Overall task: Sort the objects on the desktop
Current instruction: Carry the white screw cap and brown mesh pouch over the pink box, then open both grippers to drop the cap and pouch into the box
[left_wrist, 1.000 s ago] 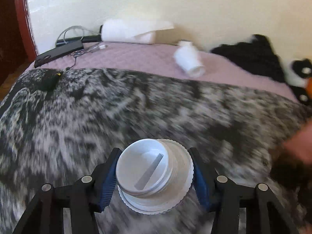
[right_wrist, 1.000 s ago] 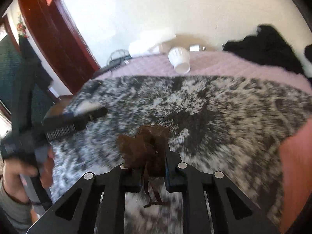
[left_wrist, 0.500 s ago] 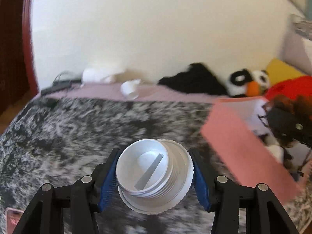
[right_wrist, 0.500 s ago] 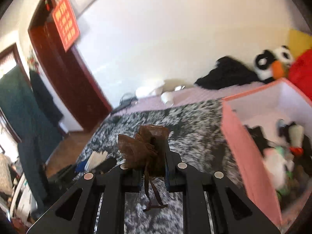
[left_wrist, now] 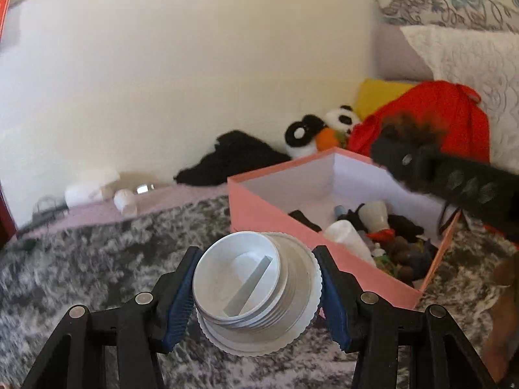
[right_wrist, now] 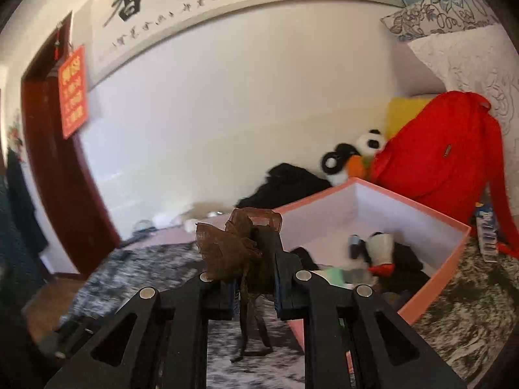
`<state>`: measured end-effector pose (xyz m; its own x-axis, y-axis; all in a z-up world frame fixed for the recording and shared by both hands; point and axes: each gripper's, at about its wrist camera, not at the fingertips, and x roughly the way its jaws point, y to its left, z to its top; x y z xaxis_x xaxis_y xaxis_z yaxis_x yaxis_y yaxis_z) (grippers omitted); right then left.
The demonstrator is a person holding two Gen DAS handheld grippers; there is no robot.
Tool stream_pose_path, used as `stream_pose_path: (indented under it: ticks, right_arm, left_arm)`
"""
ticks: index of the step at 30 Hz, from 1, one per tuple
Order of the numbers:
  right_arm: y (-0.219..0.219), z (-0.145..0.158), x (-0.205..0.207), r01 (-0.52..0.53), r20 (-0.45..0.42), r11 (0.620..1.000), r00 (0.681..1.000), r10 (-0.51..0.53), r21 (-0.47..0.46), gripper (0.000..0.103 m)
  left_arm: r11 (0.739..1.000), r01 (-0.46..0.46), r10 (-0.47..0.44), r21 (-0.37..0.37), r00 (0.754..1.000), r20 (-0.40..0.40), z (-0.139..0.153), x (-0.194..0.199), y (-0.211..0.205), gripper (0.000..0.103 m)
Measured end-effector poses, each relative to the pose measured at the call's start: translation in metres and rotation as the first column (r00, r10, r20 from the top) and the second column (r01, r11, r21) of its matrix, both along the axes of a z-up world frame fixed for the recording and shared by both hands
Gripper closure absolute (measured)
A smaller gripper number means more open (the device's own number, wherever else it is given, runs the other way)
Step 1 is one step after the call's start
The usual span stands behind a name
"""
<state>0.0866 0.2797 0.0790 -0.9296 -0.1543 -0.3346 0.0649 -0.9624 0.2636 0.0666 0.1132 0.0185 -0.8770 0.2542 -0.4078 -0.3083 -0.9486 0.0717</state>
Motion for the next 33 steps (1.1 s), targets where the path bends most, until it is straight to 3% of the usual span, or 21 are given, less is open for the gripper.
stream_pose_path:
  ticks: [9,22,25,30,31,33]
  right_arm:
    - [0.009,-0.028,-0.023,0.058,-0.002,0.996,0.998,-0.058,0.062,0.086]
    - [0.01,-0.04,-0.039,0.061,0.018,0.997,0.998,-0.063,0.055,0.085]
    - [0.019,-0.037,-0.038,0.108,0.001,0.993,0.994,-0.108,0.047,0.085]
    - [0.053,-0.035,-0.053,0.262,-0.007,0.965,0.965,-0.262,0.018,0.084]
    - [0.061,-0.039,-0.058,0.289,0.012,0.957,0.957,-0.289,0.005,0.079]
    - [0.073,-0.049,-0.069,0.335,0.074,0.942,0.94,-0.333,-0.019,0.073]
  left_arm:
    - [1.0,-0.009,0.01,-0.029,1.0,0.016,-0.012,-0.012,0.003,0.045]
    - [1.0,-0.008,0.009,-0.028,0.999,0.045,-0.02,-0.02,0.009,0.045]
    - [0.999,0.038,-0.039,0.015,0.996,0.086,-0.013,-0.044,0.024,0.044]
    - [0.993,0.045,-0.063,0.111,0.983,0.172,0.005,-0.115,0.06,0.044]
    - [0.99,0.044,-0.071,0.136,0.977,0.203,0.006,-0.132,0.068,0.043]
    - [0.983,0.04,-0.089,0.179,0.958,0.272,0.006,-0.163,0.084,0.025]
